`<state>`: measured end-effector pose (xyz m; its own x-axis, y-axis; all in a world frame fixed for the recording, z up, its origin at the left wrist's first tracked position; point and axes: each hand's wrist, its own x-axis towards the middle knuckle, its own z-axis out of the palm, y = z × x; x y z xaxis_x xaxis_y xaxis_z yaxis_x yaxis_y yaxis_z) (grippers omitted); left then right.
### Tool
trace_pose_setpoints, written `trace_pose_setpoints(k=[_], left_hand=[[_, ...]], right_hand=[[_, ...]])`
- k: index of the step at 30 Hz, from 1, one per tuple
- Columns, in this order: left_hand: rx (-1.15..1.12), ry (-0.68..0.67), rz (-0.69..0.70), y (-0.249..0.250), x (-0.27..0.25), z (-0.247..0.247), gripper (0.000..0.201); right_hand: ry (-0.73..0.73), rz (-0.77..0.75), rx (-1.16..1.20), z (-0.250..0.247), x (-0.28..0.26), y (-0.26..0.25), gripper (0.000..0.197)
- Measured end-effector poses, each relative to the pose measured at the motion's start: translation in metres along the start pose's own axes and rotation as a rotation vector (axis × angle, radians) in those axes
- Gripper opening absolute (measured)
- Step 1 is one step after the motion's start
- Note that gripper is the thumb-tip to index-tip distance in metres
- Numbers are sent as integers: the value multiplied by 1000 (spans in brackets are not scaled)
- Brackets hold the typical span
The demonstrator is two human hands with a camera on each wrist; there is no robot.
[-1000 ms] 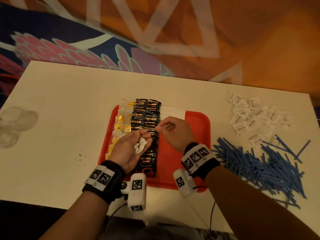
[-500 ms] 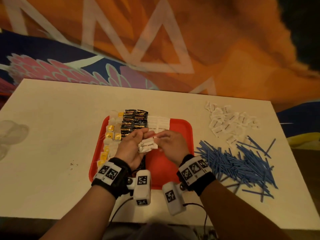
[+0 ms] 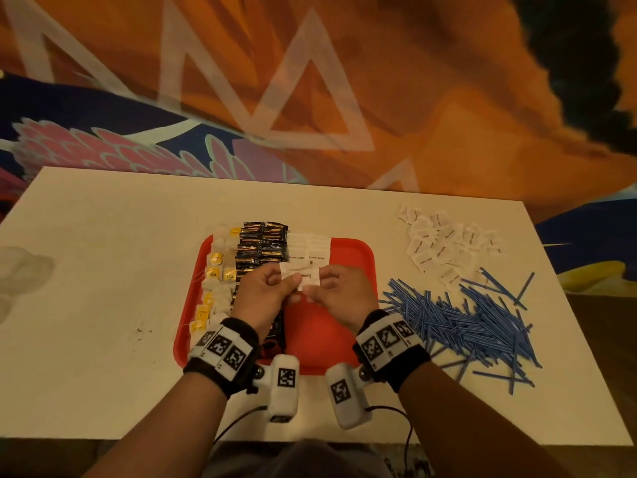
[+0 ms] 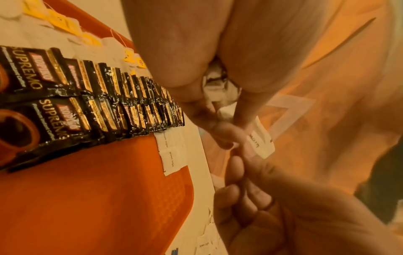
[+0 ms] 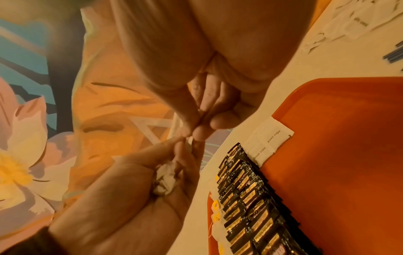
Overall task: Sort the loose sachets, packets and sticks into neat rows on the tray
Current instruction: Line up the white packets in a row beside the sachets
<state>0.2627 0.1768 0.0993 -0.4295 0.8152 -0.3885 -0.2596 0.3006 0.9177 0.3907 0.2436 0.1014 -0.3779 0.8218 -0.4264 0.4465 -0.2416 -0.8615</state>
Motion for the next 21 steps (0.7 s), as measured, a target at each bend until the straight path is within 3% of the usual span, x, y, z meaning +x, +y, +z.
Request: trace_pose_setpoints(k=[6, 8, 12, 14, 17, 21], left_hand=[[-42, -36, -49, -4, 2, -6, 20], [41, -87, -97, -5, 4, -9, 20], [333, -194, -71, 4, 8, -14, 6], [374, -191, -22, 7, 9, -12, 2], [263, -90, -7, 6, 13, -9, 8], [70, 46, -45, -1, 16, -5, 11]], right_hand=[[-13, 39, 235, -8, 0, -2, 13], [1, 30, 222, -8, 1, -5, 11], [-98, -70, -270, -15, 5, -12, 20], [-116, -108, -378, -17, 5, -15, 17], [-2, -115, -131, -12, 9, -5, 15], [-82, 4, 186, 3, 3, 3, 13]])
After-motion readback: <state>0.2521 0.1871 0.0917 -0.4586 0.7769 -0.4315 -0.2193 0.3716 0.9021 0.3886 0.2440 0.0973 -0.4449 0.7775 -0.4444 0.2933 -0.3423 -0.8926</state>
